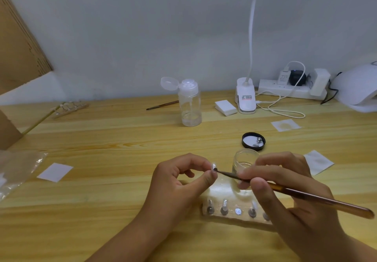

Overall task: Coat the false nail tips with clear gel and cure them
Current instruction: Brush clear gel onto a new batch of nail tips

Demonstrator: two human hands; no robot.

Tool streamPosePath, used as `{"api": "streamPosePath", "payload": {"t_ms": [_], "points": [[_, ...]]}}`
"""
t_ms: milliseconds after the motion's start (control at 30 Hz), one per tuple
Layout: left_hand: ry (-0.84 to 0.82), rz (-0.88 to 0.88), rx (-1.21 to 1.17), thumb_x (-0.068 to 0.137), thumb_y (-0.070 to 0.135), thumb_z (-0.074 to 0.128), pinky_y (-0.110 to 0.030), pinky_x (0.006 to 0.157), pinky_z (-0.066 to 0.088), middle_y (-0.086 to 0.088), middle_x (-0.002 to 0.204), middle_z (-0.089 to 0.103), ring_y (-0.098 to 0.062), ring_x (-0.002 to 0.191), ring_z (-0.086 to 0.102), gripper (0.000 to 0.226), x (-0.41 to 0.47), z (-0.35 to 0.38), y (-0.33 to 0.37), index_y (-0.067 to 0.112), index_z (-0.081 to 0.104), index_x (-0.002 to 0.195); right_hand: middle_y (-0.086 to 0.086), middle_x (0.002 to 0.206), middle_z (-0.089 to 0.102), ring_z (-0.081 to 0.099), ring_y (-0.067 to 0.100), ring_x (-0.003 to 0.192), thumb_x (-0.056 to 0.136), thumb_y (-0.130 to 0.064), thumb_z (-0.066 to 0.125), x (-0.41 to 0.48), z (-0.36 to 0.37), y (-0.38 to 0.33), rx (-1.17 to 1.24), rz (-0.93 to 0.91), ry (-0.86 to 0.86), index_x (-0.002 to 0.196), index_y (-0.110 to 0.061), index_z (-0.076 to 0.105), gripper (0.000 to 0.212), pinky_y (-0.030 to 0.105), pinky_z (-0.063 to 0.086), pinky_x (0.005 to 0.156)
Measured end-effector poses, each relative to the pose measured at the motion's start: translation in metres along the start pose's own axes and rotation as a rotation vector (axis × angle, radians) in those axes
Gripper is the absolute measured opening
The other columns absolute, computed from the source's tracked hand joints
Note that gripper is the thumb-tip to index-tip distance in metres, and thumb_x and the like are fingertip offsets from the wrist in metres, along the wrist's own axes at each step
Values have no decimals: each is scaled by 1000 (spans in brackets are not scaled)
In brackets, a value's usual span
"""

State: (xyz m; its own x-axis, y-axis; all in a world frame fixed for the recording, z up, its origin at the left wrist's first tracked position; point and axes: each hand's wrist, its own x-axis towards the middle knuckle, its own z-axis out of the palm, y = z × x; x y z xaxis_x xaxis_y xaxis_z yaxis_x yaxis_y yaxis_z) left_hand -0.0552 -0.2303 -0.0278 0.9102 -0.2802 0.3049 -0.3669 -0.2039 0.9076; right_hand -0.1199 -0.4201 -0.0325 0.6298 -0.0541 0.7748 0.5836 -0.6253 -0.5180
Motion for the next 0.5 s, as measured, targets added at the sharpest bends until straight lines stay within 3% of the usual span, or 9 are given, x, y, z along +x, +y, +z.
{"api": "streamPosePath", "payload": {"t_ms": [133, 300, 500], "points": [[-2, -7, 8, 70, 43, 77, -27, 69, 49, 14, 83, 73, -5, 79, 57, 13, 0, -1, 0, 33, 74, 78, -10, 81, 71, 59, 10, 97, 100, -48, 47, 0, -1, -4, 44, -6, 7, 91, -30, 70, 30, 22, 40, 86], [-8, -17, -11, 70, 43, 76, -29, 70, 49, 14, 82, 73, -5, 79, 58, 15, -1, 0, 2, 31, 74, 79, -19, 93, 69, 59, 7, 99, 100, -45, 48, 3, -1, -2, 7, 6, 37, 95, -29, 71, 28, 32, 41, 85], [-12, -6, -13, 70, 43, 77, -32, 70, 49, 13, 82, 72, -11, 80, 58, 14, 0, 0, 2, 31, 74, 79, -13, 86, 70, 59, 8, 98, 100, -48, 48, 0, -1, -4, 39, 18, 0, 93, -27, 72, 32, 24, 38, 88]]}}
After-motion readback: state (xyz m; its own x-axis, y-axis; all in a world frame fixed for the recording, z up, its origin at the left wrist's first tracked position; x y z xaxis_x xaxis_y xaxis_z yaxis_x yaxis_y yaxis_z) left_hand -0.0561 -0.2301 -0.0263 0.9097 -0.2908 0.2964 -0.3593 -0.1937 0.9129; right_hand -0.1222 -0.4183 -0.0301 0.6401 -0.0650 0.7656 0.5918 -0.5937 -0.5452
